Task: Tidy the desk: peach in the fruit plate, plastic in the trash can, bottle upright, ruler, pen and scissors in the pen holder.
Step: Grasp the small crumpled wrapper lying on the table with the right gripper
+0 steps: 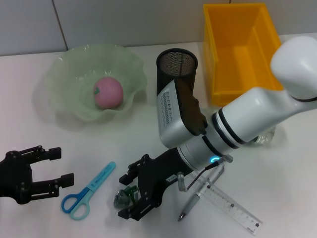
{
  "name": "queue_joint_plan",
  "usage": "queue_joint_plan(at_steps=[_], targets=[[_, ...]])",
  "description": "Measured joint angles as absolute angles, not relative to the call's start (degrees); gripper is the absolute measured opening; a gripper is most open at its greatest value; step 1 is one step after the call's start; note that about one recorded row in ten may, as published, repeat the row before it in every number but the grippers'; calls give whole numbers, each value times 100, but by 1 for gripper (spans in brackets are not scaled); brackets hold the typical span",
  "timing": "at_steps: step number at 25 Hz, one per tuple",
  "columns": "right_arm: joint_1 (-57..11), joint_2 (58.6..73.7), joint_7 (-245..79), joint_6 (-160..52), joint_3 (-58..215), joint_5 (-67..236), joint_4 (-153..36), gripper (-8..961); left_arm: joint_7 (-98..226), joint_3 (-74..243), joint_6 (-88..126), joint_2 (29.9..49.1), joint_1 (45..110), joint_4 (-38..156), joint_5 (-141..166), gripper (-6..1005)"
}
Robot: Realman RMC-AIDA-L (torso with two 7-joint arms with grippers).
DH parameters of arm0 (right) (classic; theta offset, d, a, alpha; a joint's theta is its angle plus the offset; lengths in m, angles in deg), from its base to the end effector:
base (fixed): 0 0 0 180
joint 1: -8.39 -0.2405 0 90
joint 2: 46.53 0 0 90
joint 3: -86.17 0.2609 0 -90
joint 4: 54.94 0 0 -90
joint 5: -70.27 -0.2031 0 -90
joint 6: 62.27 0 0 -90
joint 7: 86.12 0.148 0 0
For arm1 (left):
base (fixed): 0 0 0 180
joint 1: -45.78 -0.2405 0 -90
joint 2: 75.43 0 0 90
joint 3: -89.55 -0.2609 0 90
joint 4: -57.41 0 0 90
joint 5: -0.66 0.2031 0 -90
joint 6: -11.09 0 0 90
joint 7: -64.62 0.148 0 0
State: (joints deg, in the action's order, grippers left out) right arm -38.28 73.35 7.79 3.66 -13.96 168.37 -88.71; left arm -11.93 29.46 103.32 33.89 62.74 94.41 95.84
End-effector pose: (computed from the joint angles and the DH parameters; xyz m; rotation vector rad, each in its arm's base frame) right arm 0.1625 0.3254 -0.1380 3.0299 -0.2369 -0.0448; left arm -0.3129 0.2702 0.0298 -2.7583 -0.6687 -0.6854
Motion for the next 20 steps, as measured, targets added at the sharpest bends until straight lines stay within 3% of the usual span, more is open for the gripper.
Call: queue_joint_plan(at_steps=[19, 20], targets=[[-3863, 7335, 798, -40, -1561, 16675, -8822, 757, -1115, 2988, 10289, 3439, 6307, 9383, 9584, 813], [-3868, 7335, 802, -40, -1561, 16675, -8818, 722, -1111, 2987, 10288, 3445, 6314, 9375, 9584, 813]])
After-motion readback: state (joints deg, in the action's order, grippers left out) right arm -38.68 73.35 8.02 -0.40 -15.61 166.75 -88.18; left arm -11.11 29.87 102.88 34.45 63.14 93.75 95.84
